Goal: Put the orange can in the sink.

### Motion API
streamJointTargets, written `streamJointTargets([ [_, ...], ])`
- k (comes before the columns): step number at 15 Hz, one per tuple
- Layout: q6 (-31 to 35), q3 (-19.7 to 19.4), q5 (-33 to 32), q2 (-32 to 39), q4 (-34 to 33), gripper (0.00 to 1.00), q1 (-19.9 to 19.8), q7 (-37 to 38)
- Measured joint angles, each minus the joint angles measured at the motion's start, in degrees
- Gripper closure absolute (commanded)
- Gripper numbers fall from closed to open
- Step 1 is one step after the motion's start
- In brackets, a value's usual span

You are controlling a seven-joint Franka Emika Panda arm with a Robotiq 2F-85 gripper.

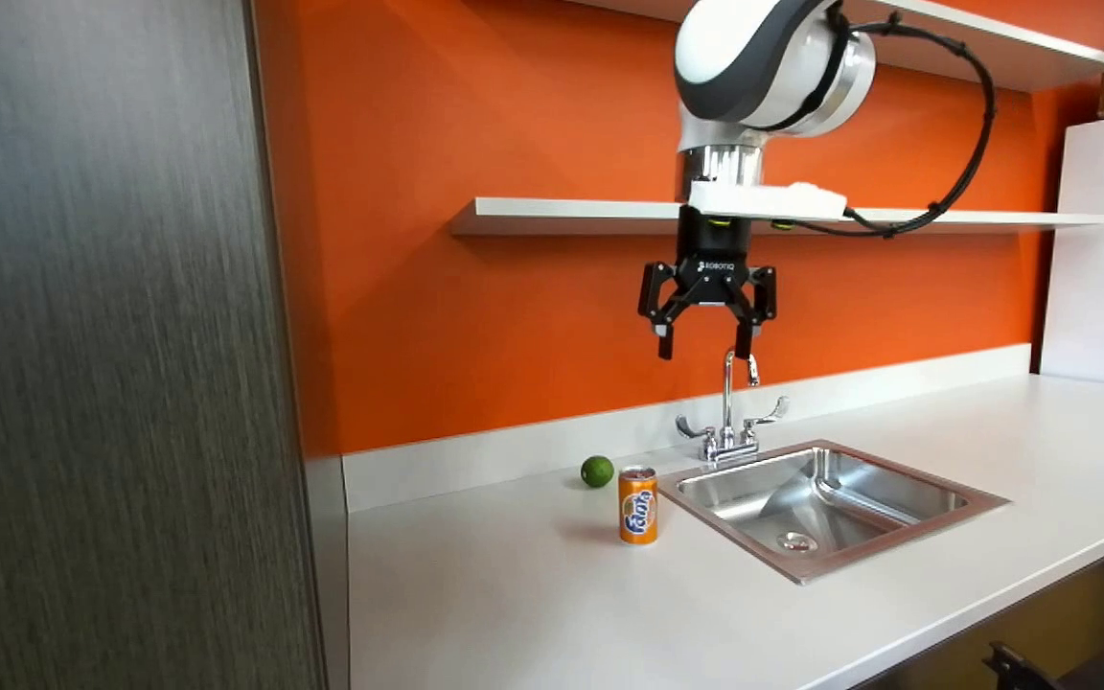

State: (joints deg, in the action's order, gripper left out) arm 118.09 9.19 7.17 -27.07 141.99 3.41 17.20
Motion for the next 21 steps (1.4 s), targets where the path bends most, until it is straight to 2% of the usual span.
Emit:
streamJointTargets([
  [13, 3.23, -2.49, -3.07, 31.28, -17.11, 0.00, -0.05, 0.06],
  [21, 3.27, -3.99, -3.04, 42.93, -26.11, 0.00, 0.47, -0.02],
])
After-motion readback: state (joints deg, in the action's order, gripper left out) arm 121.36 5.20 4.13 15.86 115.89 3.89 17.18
